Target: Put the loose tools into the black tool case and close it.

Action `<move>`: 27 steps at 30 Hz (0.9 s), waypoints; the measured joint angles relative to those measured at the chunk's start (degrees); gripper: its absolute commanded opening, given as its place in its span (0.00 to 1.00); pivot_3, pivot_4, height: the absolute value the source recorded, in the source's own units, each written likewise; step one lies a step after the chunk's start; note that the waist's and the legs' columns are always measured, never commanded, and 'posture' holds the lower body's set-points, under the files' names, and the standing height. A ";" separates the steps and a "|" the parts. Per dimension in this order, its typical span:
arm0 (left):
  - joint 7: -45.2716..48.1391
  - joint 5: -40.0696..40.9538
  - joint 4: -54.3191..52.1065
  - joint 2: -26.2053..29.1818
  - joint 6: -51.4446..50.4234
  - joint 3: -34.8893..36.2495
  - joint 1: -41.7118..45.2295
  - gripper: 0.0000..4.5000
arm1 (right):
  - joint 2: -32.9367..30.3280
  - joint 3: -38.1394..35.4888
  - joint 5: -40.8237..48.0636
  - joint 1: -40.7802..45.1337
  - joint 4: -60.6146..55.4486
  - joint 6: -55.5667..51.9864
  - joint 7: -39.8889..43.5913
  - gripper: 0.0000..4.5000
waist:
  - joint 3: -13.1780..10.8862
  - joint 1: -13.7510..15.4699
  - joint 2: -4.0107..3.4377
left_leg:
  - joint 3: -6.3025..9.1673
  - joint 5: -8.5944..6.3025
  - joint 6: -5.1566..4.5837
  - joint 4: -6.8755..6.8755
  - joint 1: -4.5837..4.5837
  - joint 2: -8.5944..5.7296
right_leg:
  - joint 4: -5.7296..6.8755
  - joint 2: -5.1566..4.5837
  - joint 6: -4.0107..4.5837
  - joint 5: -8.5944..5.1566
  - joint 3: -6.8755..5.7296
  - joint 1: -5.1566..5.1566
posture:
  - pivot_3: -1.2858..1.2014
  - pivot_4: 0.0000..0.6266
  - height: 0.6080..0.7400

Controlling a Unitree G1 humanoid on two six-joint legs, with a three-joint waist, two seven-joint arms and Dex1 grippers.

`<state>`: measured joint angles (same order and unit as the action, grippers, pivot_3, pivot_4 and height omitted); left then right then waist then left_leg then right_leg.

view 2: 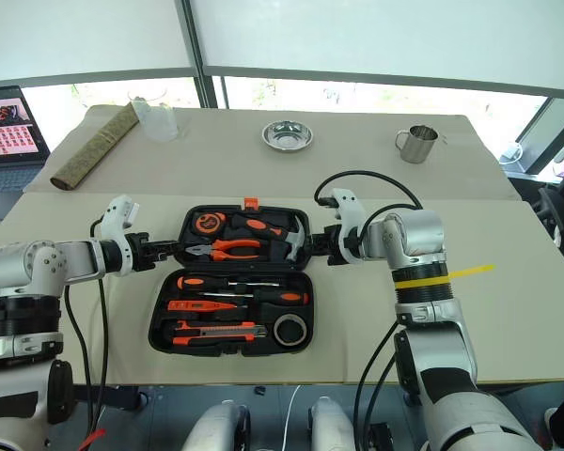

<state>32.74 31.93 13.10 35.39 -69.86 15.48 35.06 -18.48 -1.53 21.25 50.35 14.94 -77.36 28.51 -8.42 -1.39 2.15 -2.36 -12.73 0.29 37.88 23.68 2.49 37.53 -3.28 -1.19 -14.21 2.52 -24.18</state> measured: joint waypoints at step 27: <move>21.79 -16.01 -0.50 0.59 94.91 -1.77 -35.56 0.28 | -21.10 18.23 -32.63 -33.36 -3.17 107.58 8.42 0.44 | 0.09 0.43 0.06 | -0.45 -0.17 -0.09 -0.09 -0.64 0.23 | -0.56 -0.05 0.00 -0.07 0.03 0.75 | 0.52 0.24 1.00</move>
<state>54.53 15.92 12.60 35.98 25.05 13.71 -0.51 -39.59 16.70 -11.38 16.99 11.77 30.22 36.93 -8.34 -0.96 2.21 -2.81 -12.91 0.20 37.80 23.04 2.72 36.98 -3.33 -1.19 -14.29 2.56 -23.44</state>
